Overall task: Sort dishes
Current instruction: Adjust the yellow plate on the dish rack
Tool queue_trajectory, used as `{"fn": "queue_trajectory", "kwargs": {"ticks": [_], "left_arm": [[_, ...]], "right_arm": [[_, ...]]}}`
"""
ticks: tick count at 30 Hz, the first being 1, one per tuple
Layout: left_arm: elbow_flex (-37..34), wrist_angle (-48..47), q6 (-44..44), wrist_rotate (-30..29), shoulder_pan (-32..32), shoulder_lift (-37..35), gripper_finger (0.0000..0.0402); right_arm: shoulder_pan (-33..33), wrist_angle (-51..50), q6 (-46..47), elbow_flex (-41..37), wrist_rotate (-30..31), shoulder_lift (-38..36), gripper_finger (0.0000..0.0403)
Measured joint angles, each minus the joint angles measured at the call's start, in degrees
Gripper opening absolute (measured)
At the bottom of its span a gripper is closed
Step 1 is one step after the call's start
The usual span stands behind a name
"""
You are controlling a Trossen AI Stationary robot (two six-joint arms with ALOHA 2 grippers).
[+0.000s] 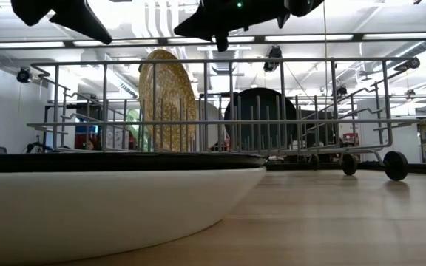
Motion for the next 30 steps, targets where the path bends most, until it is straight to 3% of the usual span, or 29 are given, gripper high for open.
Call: {"fn": "queue_trajectory", "kwargs": {"ticks": [9,30], "left_arm": [[-3.6,2.92,-1.33,-3.85,0.01,0.02,0.0],[-6.83,3.96,-6.73,-3.81,-0.21,0.06,0.0]], "right_arm": [[0.1,1.18,0.93,3.01,0.0,4.33,0.0],[0.32,0.93,0.33,4.15,1.38,6.03,0.0]]}}
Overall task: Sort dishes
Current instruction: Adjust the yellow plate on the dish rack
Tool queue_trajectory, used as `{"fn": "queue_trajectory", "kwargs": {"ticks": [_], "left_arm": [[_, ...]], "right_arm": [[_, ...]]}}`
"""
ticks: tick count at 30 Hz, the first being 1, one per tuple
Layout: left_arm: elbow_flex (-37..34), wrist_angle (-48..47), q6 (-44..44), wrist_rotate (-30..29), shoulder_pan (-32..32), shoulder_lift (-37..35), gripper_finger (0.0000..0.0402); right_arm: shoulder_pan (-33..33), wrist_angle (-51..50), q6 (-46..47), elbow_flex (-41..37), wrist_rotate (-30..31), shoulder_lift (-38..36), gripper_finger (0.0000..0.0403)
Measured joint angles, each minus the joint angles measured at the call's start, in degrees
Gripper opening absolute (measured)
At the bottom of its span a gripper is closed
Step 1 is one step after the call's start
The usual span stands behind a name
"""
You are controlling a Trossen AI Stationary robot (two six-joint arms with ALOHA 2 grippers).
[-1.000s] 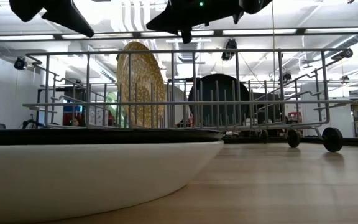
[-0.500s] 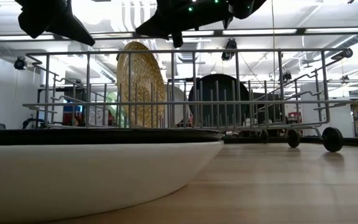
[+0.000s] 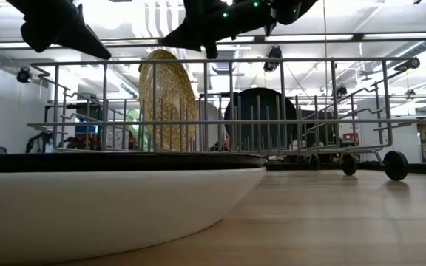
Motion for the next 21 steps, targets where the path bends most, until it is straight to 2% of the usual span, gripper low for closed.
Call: {"fn": "queue_trajectory", "kwargs": {"ticks": [6,21], "left_arm": [[-0.79,0.41,-1.84,1.55,0.0,0.0,0.0],[-0.79,0.71,-2.93,3.15,0.0,0.0,0.0]], "right_arm": [[-0.05,-0.04,-1.12,0.0,2.38,0.0,0.0],[-2.08,-0.1,-0.14,-0.09,2.41,-0.32,0.0]]}}
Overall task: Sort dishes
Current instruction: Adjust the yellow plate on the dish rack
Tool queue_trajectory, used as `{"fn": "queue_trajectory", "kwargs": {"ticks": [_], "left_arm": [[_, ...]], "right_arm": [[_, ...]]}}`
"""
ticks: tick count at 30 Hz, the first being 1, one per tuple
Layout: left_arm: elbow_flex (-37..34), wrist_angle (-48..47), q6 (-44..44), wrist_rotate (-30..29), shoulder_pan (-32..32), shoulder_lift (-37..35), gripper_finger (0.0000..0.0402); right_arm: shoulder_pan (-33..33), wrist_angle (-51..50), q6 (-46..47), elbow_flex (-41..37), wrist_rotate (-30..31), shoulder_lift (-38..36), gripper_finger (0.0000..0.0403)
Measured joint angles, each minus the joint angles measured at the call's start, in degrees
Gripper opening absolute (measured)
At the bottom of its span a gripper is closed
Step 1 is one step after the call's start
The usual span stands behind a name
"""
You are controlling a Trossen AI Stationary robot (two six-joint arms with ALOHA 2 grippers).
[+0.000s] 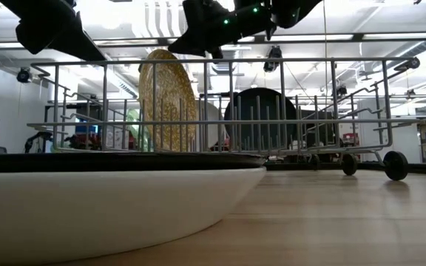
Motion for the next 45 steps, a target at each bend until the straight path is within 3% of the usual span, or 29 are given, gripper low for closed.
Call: {"fn": "queue_trajectory", "kwargs": {"ticks": [9,28,45], "left_arm": [[0.0,0.09,-0.02,-0.02,0.0,0.0,0.0],[-0.22,0.05,-0.44,1.1,0.02,0.02,0.0],[-0.24,0.07,-3.34,8.69,0.02,0.02,0.0]], "right_arm": [[4.06,0.05,-0.57,-0.02,-2.09,0.06,0.0],[2.74,0.15,-0.67,0.09,1.39,1.72,0.0],[2.32,-1.23,-1.71,0.05,2.33,0.31,0.0]]}}
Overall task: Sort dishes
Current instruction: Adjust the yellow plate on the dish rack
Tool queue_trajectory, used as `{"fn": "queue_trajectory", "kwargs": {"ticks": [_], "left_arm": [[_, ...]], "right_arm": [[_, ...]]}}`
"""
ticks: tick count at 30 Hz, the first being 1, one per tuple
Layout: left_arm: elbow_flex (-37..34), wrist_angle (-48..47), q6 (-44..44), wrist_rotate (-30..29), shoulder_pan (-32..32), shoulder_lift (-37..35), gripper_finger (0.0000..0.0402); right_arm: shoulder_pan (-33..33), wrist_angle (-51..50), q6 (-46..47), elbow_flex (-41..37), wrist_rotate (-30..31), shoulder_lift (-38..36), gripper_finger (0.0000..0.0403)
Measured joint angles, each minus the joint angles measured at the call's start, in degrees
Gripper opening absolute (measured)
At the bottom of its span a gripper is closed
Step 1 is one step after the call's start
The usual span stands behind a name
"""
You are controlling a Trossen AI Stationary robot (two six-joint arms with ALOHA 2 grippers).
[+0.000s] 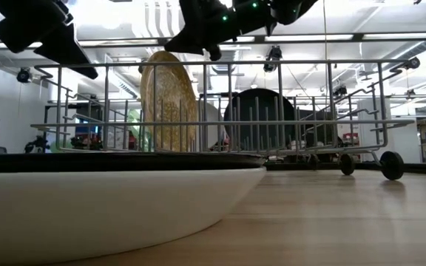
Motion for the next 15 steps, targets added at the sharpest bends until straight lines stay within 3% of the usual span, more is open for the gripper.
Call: {"fn": "queue_trajectory", "kwargs": {"ticks": [8,15], "left_arm": [[-0.09,-0.01,-1.35,1.81,0.0,0.0,0.0],[-0.09,0.09,-1.4,1.78,0.0,0.0,0.0]], "right_arm": [[-0.31,-1.68,-3.36,-0.02,3.87,-0.85,0.0],[-0.14,-7.55,-15.49,-0.07,3.73,-5.34,0.0]]}}
